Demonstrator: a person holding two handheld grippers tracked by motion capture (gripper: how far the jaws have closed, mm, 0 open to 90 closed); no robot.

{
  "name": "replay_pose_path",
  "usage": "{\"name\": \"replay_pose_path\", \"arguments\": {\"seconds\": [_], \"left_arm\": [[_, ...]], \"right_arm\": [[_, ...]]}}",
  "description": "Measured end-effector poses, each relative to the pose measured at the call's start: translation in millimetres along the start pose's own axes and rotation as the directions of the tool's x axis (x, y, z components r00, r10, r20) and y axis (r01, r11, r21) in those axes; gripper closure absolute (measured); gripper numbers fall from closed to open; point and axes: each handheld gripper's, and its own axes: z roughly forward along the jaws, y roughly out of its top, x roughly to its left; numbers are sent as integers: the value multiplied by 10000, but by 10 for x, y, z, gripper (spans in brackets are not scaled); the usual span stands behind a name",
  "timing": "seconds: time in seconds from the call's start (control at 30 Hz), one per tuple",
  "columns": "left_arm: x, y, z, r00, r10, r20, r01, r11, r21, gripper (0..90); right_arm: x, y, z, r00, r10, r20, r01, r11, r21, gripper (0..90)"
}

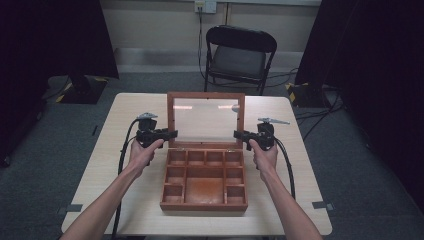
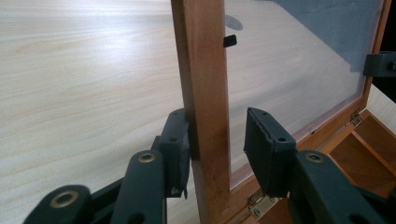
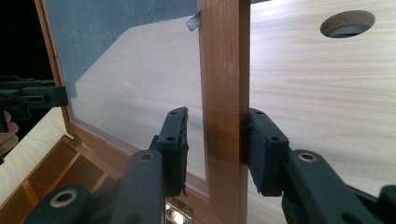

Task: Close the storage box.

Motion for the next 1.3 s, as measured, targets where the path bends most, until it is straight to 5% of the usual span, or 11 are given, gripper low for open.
{"name": "replay_pose_path", "arguments": {"seconds": [0.5,1.07,1.3], "left_arm": [[-56,-10,-125,9987,435,283,-432,9990,-128,635],[-91,-78,-282,9941,748,790,-752,9972,18,629],[-97,-30,-244,9903,871,1079,-872,9962,-35,522]], "right_arm": [[138,7,-100,9996,-149,-227,151,9999,82,465],[190,-13,-235,9982,-460,-386,462,9989,38,539],[205,-14,-244,9975,-650,-269,652,9979,39,566]]}}
